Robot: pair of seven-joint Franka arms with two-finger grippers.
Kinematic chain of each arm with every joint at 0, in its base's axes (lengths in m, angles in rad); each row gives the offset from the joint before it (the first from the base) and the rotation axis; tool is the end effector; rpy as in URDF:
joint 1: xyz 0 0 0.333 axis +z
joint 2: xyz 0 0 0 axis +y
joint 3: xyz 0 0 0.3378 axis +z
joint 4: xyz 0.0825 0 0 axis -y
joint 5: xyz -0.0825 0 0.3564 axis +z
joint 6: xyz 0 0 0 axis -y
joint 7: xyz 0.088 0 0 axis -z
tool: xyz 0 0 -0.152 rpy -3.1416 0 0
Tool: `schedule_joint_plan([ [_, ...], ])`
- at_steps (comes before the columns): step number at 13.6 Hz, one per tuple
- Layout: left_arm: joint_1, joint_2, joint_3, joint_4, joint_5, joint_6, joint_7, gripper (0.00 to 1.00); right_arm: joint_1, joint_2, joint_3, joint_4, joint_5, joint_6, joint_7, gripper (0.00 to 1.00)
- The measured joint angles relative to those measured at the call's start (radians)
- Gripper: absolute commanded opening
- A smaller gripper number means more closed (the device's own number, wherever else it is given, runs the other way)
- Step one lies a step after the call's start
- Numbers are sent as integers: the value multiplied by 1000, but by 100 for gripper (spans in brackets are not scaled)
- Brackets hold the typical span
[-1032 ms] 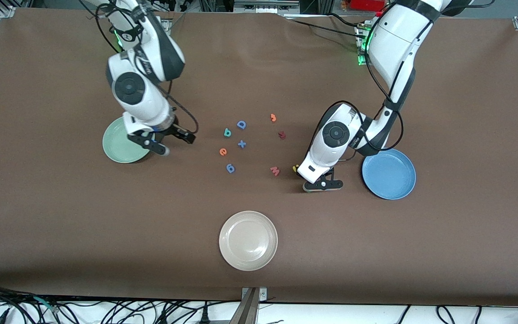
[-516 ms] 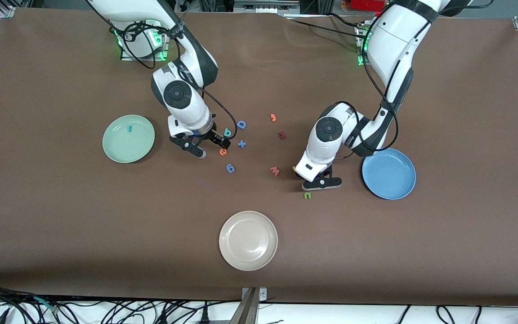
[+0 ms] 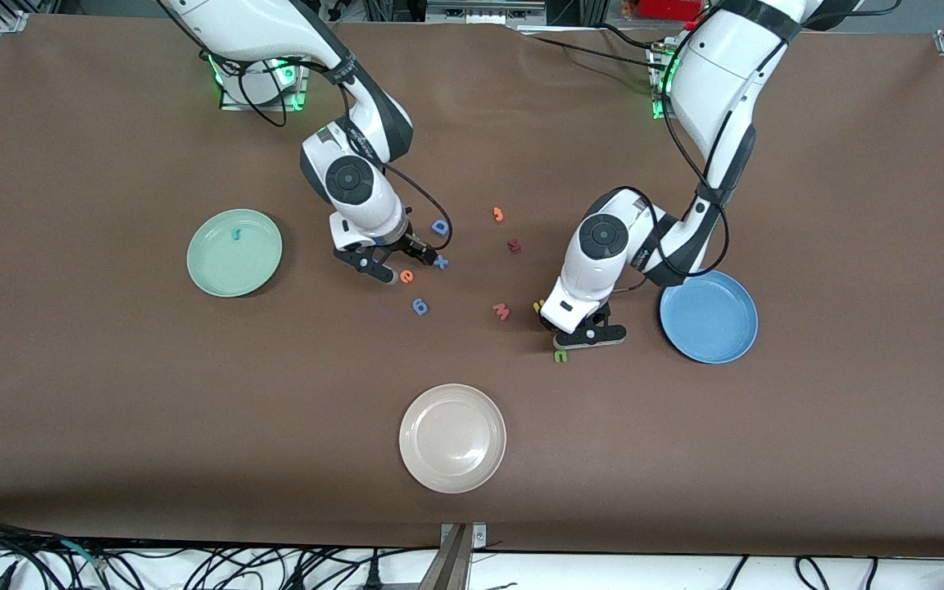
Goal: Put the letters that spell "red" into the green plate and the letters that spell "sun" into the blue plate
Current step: 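Lower the right gripper and grasp a second teal letter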
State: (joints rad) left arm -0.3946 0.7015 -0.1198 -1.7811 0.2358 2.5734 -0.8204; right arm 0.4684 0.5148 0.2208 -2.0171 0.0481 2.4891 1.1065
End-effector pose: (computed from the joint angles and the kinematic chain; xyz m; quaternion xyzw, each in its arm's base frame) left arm 0.5842 -0.3214 0.1660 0.9957 0.0724 0.0581 0.0072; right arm 0.4578 0.3769 0.1930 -0.9687 0.2381 0.0637 0.0300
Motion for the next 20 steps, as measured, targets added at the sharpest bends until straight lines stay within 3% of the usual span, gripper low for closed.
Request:
schedule_joint_plan([
  [11,14,-13,2,13,0,-11,-15,78,3,18,24,-28,0,0,41,93],
  [14,14,-32,1,25,0,-60,-16,92,3,28,26,-30,0,1,41,77],
  [16,14,-44,1,34,0,-66,-16,99,3,33,27,-30,0,1,41,62],
  [20,14,-60,1,40,0,-103,-16,100,3,33,29,-27,0,10,41,20],
])
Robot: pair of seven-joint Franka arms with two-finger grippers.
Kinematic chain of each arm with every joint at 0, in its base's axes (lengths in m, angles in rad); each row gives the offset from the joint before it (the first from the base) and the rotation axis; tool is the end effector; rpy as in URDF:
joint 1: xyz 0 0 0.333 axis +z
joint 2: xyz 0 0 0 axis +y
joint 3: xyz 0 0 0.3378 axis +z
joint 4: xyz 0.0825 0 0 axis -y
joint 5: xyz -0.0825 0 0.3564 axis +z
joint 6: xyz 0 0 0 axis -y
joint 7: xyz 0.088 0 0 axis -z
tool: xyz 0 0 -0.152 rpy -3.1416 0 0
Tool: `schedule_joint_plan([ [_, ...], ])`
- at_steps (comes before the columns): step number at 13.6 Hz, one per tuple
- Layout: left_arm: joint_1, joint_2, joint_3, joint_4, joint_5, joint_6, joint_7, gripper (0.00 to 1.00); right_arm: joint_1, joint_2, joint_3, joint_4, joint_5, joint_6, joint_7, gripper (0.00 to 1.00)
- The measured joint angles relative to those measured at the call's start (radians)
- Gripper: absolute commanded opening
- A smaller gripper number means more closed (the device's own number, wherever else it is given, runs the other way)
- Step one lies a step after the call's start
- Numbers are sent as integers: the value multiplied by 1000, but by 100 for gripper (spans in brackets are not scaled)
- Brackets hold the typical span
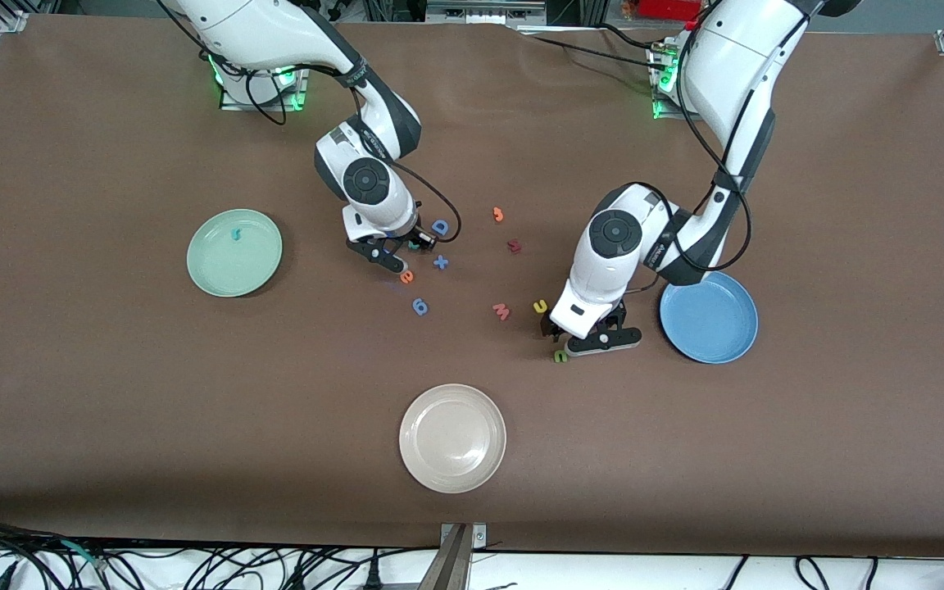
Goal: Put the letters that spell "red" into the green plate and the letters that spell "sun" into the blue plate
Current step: 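Lower the right gripper and grasp a second teal letter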
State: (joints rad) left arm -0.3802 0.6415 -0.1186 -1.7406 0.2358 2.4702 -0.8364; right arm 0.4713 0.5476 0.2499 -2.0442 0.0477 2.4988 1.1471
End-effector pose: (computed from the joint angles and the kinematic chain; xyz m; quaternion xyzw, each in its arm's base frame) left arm 0.5993 -0.3114 0.2116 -0.9936 -0.0929 -0.0641 0.0038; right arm 0.4337 0.3839 0.1677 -0.9657 0.2443 0.0866 0.0151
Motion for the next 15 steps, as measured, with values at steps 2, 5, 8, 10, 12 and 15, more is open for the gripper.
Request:
schedule_joint_plan([
  [2,0,-12,0,3,0,-26,-2,100,0,-3,2,2,0,2,0,6],
  [5,1,-26,0,5,0,-42,-5,100,0,-3,2,2,0,2,0,2],
  [8,8,-39,0,5,-27,-63,-13,100,-3,-16,-2,4,-1,-22,0,2],
  [10,11,-46,0,5,-49,-71,-15,100,-21,-56,-10,13,-4,-98,-25,2],
  [12,15,-46,0,5,-53,-96,-19,100,-51,-121,-32,18,-4,-199,-100,2],
  [15,14,-78,-8,19,-53,-264,-34,100,-93,-206,-87,18,-5,-332,-251,2],
])
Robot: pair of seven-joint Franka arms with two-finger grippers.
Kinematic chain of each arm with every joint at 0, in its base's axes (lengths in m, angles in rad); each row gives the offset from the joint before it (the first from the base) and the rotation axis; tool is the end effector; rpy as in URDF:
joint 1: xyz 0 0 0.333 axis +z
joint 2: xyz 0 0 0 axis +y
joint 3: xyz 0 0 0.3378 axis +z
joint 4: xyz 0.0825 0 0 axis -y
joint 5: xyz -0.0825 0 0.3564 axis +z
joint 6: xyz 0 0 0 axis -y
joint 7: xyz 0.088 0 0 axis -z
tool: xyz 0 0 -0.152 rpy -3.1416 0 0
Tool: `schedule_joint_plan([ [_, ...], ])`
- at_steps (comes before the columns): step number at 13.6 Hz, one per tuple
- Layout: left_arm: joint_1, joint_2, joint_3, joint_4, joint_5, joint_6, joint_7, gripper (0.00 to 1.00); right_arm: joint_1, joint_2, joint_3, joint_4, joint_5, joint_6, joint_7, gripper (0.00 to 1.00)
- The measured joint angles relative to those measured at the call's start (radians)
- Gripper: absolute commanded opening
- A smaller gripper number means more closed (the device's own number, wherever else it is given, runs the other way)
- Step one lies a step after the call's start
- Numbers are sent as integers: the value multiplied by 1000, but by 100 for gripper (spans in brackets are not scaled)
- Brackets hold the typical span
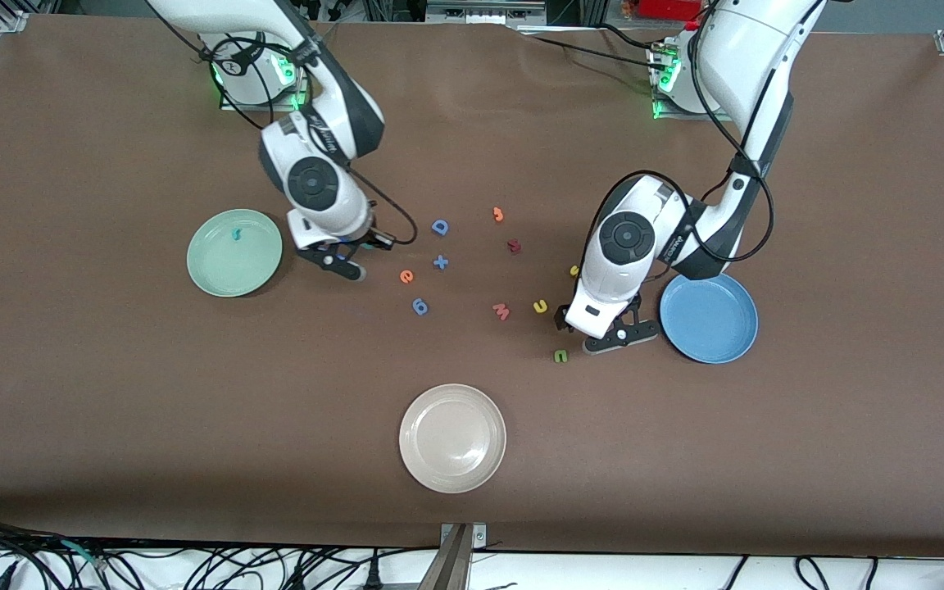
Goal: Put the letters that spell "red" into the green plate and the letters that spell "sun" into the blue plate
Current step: 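Carry the teal letter onto the green plate and open the right gripper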
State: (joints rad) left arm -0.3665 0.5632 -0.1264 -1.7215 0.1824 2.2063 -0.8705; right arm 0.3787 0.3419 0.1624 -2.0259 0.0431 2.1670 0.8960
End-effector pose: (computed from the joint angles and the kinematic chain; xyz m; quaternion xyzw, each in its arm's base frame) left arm 0.5820 -0.2904 0.2477 -0.9888 -0.1397 0.0042 0.0515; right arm 0.4750 0.2878 0.2625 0.9757 -0.1909 -0.1029 0.0316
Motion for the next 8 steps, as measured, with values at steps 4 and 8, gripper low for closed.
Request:
schedule_joint_plan([
  [4,-1,-135,-19,27,-13,-145,-12,100,-64,-64,-79,-1,0,-116,-228,2],
  [8,15,-116,-17,40,-14,-143,-50,100,-144,-77,-156,-18,0,-149,-469,2],
])
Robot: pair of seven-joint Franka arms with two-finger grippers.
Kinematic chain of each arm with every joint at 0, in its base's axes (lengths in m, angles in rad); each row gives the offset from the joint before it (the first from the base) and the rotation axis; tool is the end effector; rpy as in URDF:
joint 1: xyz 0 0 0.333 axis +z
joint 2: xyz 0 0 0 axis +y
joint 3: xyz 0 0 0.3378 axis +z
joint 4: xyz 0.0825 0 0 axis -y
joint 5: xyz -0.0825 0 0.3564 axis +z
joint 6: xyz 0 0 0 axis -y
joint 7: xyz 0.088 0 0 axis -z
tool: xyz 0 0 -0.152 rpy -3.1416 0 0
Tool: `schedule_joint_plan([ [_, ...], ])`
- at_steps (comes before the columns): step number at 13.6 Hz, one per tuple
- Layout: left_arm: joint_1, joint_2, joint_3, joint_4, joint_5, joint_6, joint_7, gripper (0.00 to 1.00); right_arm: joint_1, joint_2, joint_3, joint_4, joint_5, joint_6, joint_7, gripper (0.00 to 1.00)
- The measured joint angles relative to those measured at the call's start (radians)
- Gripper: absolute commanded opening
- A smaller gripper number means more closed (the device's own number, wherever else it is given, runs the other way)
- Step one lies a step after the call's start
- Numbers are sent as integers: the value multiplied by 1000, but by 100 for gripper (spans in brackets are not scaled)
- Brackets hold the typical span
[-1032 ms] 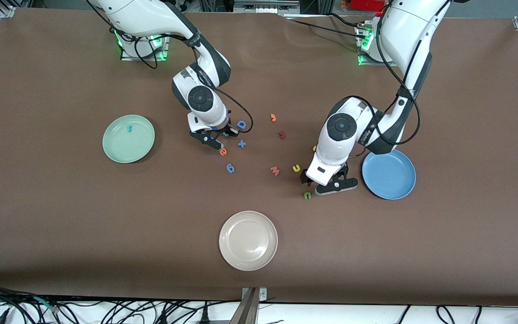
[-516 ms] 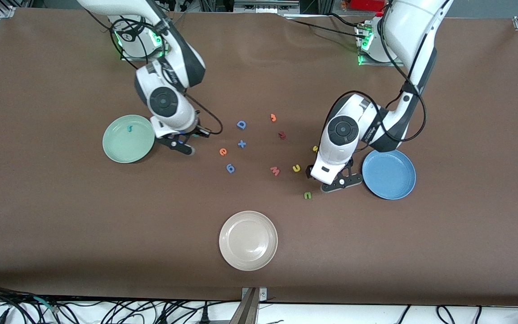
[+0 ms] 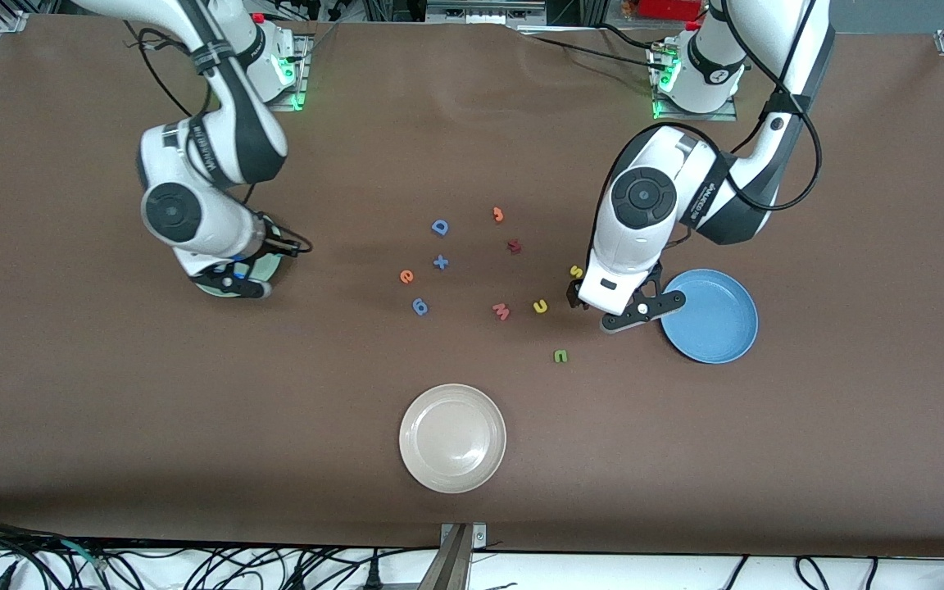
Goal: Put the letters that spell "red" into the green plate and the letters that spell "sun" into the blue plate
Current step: 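Carry the teal letter onto the green plate and open the right gripper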
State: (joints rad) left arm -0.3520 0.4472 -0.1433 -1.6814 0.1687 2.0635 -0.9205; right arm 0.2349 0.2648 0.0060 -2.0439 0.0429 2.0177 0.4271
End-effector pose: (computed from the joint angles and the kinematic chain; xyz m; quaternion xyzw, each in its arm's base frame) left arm 0.5789 -0.2852 0.3286 -0.9832 -0.1753 -0.0049 0.0510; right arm 0.5117 0.1300 0.2879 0.9838 -0.1039 -0.1430 0.0300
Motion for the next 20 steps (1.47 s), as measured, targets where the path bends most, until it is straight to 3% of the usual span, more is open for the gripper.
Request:
schedule_joint_plan([
  [3,8,13,1,31,0,-1,-9,100,-52,0,-32,-62,0,29,-129,2],
  [8,27,29,5,38,0,-1,-9,100,-104,8,-42,-238,0,239,-222,4],
  [11,28,38,5,56,0,0,-9,100,-106,27,-41,-267,1,273,-225,9],
  [13,28,49,5,75,0,0,-9,100,-106,44,-41,-268,2,286,-225,19],
  [15,28,57,5,86,0,0,-9,100,-106,58,-41,-268,2,292,-225,35],
  [16,28,61,5,88,0,0,-9,100,-106,63,-41,-268,3,293,-225,65],
  [17,28,65,5,90,0,0,-9,100,-106,66,-41,-268,3,294,-225,87],
  [18,27,68,5,91,0,0,-9,100,-106,66,-41,-268,3,295,-225,95],
  [20,27,75,5,92,0,0,-9,100,-106,65,-41,-267,3,298,-225,98],
])
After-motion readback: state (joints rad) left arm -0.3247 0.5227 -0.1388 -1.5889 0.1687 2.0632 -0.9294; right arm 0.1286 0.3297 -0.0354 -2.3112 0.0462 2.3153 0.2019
